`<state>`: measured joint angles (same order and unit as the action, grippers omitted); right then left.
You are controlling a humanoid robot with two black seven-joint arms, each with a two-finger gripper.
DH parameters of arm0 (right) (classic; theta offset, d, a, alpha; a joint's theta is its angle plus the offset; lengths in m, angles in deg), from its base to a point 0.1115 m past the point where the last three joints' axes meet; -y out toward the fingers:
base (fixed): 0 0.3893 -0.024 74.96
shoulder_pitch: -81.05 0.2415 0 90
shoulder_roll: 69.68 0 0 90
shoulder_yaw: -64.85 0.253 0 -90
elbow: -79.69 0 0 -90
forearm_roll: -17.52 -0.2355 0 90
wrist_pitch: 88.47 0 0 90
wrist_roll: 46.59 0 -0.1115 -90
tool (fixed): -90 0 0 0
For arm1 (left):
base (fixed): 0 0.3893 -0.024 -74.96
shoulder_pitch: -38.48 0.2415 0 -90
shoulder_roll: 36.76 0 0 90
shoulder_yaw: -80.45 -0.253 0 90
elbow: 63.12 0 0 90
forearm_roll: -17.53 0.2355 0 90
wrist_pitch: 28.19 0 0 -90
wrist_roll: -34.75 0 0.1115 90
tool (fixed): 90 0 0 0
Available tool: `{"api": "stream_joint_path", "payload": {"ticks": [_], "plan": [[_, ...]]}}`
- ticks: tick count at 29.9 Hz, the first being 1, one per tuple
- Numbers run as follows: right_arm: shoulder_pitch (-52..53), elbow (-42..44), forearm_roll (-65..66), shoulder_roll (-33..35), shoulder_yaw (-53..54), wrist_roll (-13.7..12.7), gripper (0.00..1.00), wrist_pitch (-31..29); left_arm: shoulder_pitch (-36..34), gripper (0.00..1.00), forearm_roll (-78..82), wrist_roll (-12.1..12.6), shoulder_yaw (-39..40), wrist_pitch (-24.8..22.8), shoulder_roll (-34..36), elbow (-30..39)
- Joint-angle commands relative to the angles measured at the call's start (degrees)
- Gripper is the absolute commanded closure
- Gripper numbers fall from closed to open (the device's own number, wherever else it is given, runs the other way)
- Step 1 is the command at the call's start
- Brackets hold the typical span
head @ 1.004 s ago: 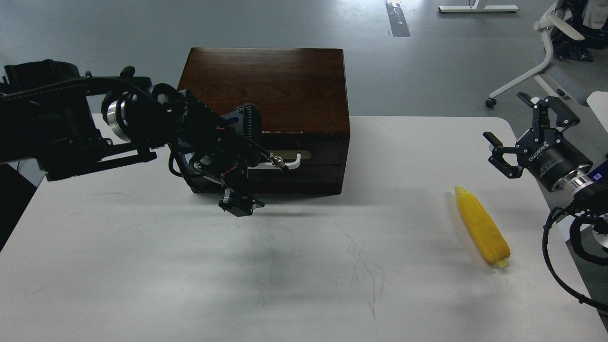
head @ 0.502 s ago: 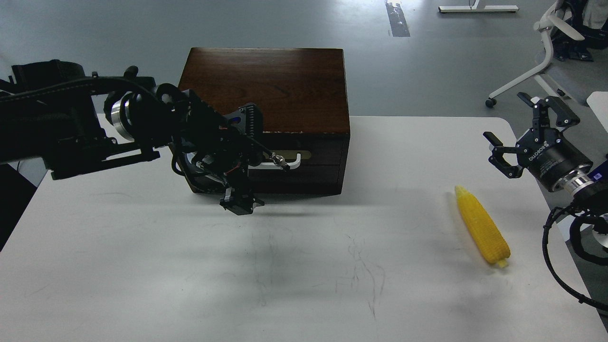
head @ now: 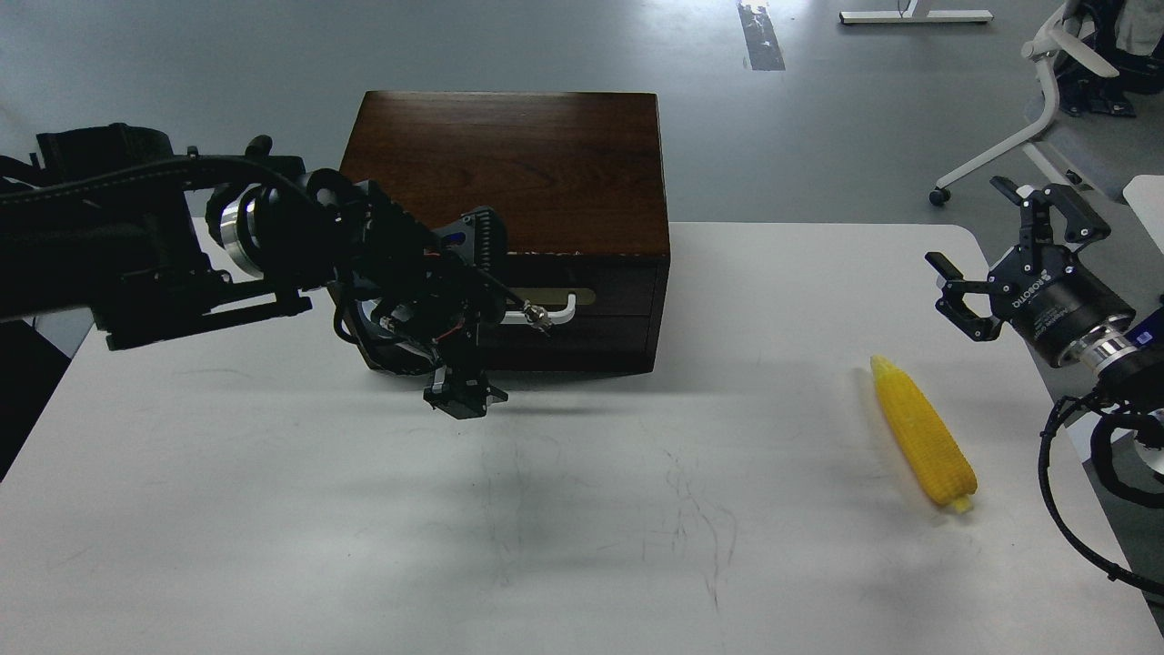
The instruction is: Put corn in drawer with both arms
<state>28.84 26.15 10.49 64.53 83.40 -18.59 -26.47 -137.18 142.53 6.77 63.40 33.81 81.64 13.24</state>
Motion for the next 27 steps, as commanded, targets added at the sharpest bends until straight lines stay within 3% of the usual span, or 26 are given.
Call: {"api": "stream_joint_path", "payload": {"ticks": [1, 20, 27], "plan": [[0.0, 0.11, 0.0, 0.0, 0.0, 0.0, 0.0, 0.0, 0.14, 0.02, 0.0, -0.02, 0.09, 0.0, 0.17, 0.63], [0.0, 0.19, 0.0, -0.09, 0.0, 0.0, 0.0, 0.0, -0.21, 0.02, 0.0, -0.02, 0.18, 0.0, 0.96, 7.75], [0.0, 0.19, 0.0, -0.09, 0.0, 0.0, 0.0, 0.0, -0.47, 0.02, 0.0, -0.02, 0.18, 0.0, 4.9, 13.8]]}}
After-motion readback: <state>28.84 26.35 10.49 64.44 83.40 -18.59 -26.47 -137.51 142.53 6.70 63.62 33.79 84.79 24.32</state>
